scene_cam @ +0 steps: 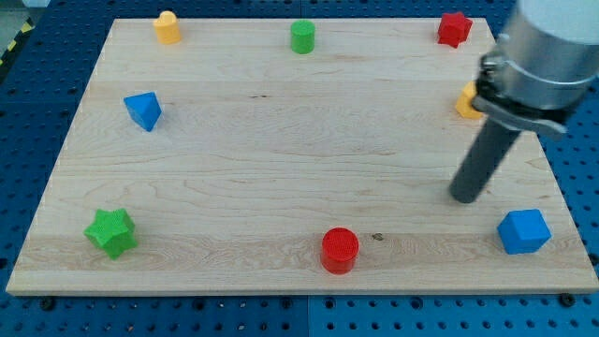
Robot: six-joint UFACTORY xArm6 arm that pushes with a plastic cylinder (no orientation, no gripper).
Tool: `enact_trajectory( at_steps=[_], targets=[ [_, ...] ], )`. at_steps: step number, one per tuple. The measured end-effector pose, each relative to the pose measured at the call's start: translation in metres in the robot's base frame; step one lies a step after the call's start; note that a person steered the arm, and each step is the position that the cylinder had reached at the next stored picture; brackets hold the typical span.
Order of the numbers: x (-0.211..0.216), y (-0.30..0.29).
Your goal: Move the green star towards right and up
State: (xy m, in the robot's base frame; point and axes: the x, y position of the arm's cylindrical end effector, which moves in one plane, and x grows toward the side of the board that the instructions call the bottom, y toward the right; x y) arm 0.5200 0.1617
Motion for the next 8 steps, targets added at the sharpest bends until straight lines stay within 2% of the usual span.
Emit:
enact_trajectory(
  at_steps=[5, 6, 7, 8],
  targets=[
    [-0.008, -0.415],
    [-0.007, -0.465],
    [0.001, -0.467],
    [0.040, -0.466]
  ],
)
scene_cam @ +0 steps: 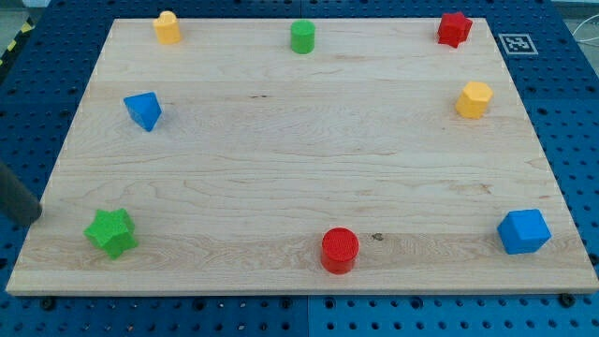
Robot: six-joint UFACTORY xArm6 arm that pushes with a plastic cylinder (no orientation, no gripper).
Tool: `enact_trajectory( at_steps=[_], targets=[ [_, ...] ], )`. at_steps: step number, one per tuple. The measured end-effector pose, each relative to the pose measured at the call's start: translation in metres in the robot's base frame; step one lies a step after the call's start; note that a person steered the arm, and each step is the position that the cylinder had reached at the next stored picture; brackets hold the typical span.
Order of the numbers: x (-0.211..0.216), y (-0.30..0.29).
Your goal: Move the green star towards right and up
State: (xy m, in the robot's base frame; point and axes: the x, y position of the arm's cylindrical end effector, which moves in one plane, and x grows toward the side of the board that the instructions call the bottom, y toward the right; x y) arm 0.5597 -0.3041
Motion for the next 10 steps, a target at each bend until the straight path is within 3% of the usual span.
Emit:
enact_trajectory(
  at_steps=[1, 2, 4, 6, 8, 10],
  targets=[
    [0.039, 0.003],
    [0.040, 0.005],
    [0.006, 0.043],
    [0.004, 0.098],
    [0.010, 0.053],
    [0.034, 0.091]
  ],
)
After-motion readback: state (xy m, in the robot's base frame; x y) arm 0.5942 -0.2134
